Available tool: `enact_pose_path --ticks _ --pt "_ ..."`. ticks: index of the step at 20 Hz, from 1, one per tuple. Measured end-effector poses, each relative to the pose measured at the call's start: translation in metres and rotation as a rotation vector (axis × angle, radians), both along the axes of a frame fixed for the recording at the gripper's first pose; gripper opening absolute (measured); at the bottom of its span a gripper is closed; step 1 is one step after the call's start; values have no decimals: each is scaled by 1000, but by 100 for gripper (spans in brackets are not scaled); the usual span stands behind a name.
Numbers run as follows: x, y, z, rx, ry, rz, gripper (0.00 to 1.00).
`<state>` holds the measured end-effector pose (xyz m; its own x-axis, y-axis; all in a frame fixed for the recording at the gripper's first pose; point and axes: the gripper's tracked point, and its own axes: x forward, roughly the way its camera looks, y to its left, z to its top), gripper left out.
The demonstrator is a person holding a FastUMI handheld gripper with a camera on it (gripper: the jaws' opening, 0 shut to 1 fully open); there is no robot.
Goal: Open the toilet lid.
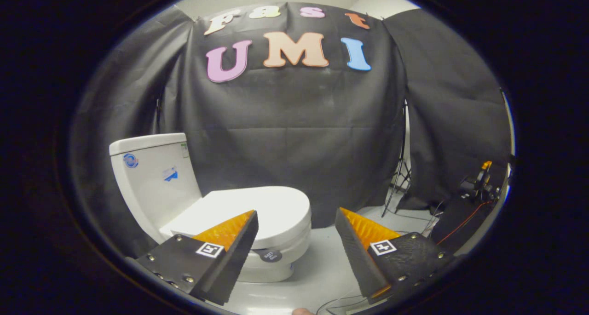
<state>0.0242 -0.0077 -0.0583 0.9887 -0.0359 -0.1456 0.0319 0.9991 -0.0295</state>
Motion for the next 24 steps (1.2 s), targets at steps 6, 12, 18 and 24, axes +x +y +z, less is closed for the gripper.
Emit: enact_pose_path --ticks 6,12,18,24 --pt "22 6 -47 110 146 -31 100" --pt "35 4 -109 312 349 -104 100" --pt "47 17 -155 473 468 -118 97" --pt "52 30 -192 867 554 -157 73"
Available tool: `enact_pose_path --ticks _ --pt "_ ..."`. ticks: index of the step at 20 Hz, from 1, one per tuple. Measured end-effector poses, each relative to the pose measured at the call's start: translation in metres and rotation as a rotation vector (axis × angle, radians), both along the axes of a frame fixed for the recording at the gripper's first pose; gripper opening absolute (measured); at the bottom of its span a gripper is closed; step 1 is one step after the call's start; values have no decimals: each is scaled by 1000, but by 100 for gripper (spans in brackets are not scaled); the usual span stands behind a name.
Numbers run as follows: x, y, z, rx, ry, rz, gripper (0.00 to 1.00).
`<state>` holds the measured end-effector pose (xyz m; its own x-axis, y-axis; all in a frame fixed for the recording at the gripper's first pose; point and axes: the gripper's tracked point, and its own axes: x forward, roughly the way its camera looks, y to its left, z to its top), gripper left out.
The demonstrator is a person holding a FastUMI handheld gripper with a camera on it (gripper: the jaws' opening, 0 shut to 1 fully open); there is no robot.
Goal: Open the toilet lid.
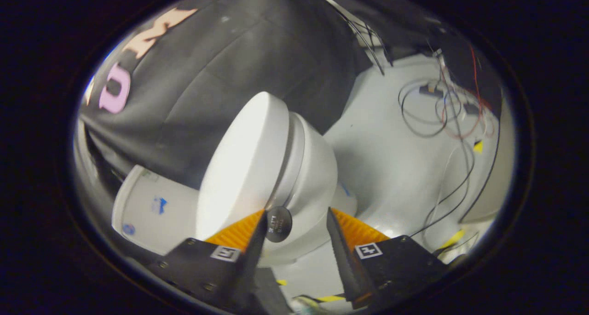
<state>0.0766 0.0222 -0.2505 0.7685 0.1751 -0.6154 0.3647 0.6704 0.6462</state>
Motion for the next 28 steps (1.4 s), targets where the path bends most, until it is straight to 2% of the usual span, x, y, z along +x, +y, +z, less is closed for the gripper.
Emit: enact_pose_path --ticks 1,2,5,7,8,9,11,13,19,23,28 --pt "1 2 2 54 -6 -17 67" --pt "1 5 5 90 -22 -19 66" --pt "11 15 14 116 -68 -28 16" --pt "17 23 10 67 -72 -8 17" --pt "7 17 17 83 -78 -21 17" --pt "5 16 18 100 -81 -13 4" --pt "5 19 26 114 -95 4 3" --pt "2 25 25 74 -93 33 1" --pt "2 26 43 21 -127 45 1" --pt "4 36 71 15 -179 64 1" --pt "3 52 109 -95 -265 131 2"
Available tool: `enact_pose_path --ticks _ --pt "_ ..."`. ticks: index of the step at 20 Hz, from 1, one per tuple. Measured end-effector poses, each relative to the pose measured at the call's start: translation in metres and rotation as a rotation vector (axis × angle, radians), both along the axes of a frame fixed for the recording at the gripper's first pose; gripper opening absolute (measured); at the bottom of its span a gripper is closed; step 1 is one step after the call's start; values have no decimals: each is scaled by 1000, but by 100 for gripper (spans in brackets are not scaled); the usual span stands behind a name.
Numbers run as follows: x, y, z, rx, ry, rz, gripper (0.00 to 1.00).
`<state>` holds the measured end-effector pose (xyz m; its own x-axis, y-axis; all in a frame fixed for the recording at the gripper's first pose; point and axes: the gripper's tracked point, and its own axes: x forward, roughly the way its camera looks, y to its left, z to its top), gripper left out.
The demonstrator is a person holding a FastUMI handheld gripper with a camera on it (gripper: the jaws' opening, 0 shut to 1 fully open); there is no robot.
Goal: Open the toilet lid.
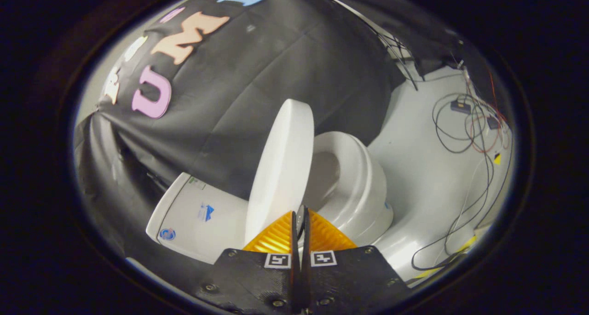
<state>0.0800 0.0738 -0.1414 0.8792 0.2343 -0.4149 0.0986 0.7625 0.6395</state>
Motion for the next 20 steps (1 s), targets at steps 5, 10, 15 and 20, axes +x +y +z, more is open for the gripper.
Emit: enact_pose_path --ticks 5,10,15,20 --pt "-1 19 31 -76 -84 46 2" --pt "-2 26 43 -165 -104 56 1" --pt "-1 37 57 -219 -132 59 2" --pt "-2 51 73 -269 -170 73 2"
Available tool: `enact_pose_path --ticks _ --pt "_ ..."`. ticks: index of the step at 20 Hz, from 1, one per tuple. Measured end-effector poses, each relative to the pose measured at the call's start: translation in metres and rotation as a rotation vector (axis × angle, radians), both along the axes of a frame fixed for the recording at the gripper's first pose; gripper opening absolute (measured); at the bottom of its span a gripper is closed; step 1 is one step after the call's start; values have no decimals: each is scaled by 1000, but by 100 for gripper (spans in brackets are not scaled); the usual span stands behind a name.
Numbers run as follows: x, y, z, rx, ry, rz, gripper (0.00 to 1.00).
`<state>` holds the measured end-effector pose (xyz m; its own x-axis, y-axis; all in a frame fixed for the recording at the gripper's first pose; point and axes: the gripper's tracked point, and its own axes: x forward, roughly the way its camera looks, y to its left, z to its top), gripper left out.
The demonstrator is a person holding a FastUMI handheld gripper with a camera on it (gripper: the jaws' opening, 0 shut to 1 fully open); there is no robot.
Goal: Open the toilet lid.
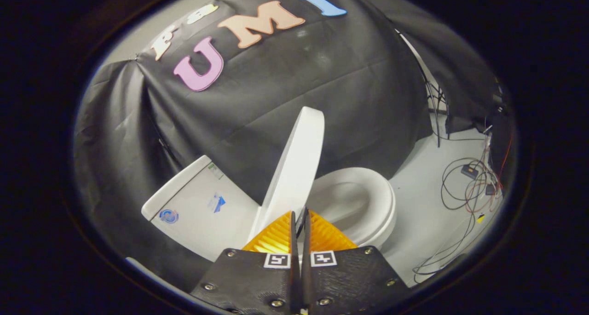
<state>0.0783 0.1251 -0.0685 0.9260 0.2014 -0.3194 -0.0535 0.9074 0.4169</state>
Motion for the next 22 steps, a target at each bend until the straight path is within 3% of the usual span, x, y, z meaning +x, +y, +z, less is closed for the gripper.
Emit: enact_pose_path --ticks 7,15,22 --pt "-1 12 14 15 -23 -1 4" --pt "-1 23 25 -157 -55 21 5" --pt "-2 41 40 -156 -90 36 5"
